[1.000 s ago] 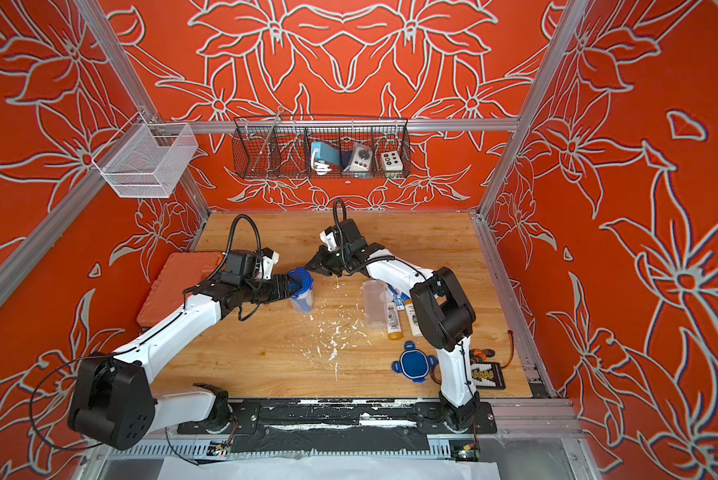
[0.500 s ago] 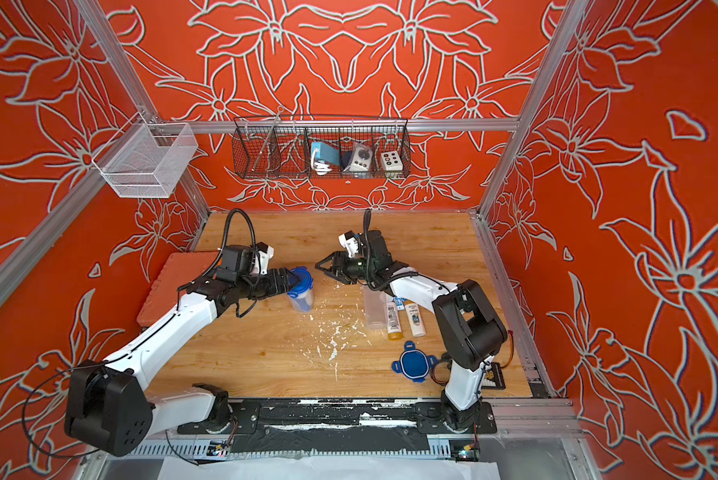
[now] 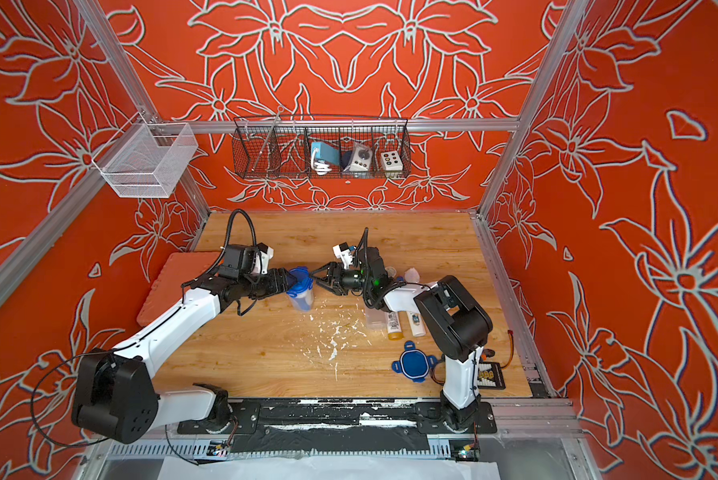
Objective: Take out toiletry kits
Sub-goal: Unfasten the latch on the container.
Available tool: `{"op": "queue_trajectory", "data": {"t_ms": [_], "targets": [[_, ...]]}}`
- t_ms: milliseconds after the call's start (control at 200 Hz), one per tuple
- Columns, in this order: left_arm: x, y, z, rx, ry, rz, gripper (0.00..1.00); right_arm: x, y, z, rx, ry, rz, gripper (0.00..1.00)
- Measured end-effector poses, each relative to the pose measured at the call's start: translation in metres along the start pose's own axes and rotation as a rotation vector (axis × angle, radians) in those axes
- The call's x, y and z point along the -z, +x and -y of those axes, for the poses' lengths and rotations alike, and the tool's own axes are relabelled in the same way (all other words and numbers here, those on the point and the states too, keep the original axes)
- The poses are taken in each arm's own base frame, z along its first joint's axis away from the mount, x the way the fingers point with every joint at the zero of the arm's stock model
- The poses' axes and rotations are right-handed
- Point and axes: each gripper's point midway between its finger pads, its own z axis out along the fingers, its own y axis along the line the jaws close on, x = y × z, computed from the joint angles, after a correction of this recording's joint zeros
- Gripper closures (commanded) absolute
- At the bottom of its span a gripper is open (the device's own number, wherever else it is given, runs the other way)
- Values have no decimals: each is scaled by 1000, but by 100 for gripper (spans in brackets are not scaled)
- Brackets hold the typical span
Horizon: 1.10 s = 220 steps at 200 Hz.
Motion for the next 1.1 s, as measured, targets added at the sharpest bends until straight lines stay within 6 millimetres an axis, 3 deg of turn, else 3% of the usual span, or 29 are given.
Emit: {"op": "queue_trajectory", "data": {"t_ms": [220,465,901,1101], "targets": [[-3,1,1,-4,22,12,31,-7,7,15,-44,-24,-4,41],[-6,-1,1,-3,36,31,33,-5,7,3,-29,-90,11,51],[-9,-3,-3,6,35,76,36,-4,13,9,-96,-144,9,74],[-10,-8,-8,1,27,127,37,-2,16,6,-113,-165,-5,77]]}}
